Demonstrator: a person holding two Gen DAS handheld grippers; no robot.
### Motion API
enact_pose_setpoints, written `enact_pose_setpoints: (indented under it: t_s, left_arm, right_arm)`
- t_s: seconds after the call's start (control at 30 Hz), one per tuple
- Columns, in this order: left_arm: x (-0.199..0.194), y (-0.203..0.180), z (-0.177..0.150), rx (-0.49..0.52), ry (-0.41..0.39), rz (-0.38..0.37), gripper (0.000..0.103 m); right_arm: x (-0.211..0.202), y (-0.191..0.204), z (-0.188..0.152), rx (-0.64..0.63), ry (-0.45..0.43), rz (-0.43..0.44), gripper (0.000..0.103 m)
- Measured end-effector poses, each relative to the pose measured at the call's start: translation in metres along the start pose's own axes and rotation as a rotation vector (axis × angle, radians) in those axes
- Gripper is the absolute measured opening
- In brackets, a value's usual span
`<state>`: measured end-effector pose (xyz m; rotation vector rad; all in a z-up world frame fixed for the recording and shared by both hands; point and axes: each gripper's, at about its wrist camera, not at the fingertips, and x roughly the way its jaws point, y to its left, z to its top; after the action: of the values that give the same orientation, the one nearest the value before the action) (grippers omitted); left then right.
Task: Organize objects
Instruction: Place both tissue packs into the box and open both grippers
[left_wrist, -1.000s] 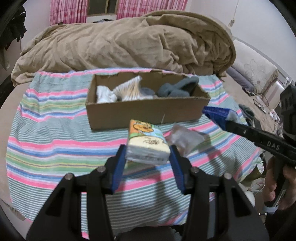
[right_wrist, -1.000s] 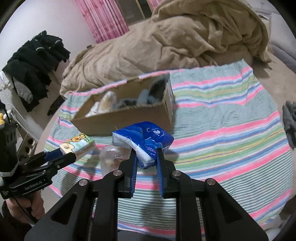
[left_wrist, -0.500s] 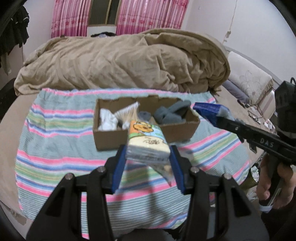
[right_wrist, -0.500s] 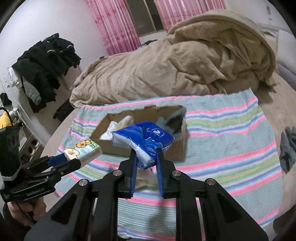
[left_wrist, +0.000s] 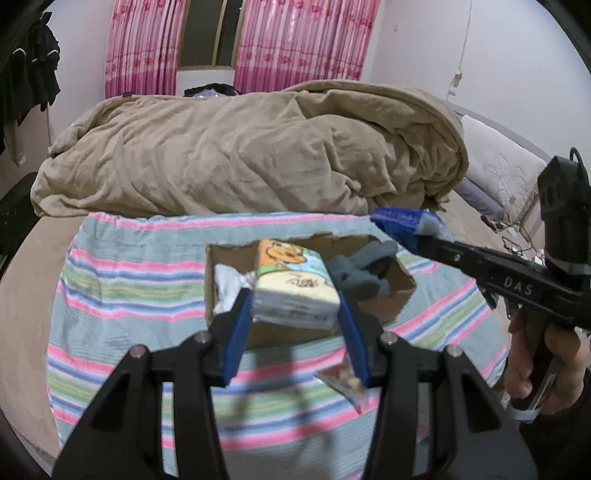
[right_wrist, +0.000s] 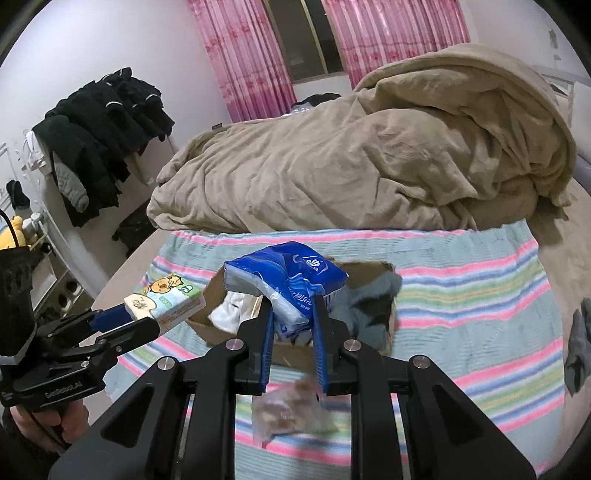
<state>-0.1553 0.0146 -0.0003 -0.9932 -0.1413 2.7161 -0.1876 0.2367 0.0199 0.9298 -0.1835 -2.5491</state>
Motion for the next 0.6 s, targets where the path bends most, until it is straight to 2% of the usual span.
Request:
enact_pose_setpoints:
  t_s: [0.27,0.6]
  left_arm:
    - [0.038,0.024,0.006,-0.037,0.017,0.014,0.048]
    - [0.097,0.032,-0.005,-0.055,0.122,0.015,0.048]
  right_arm:
    - [0.046,0.003,0.007,-0.032,0.039,-0.002,0.02]
    - [0.108,-0.002,-0.011,-0.028,0.136,0.019,0.02]
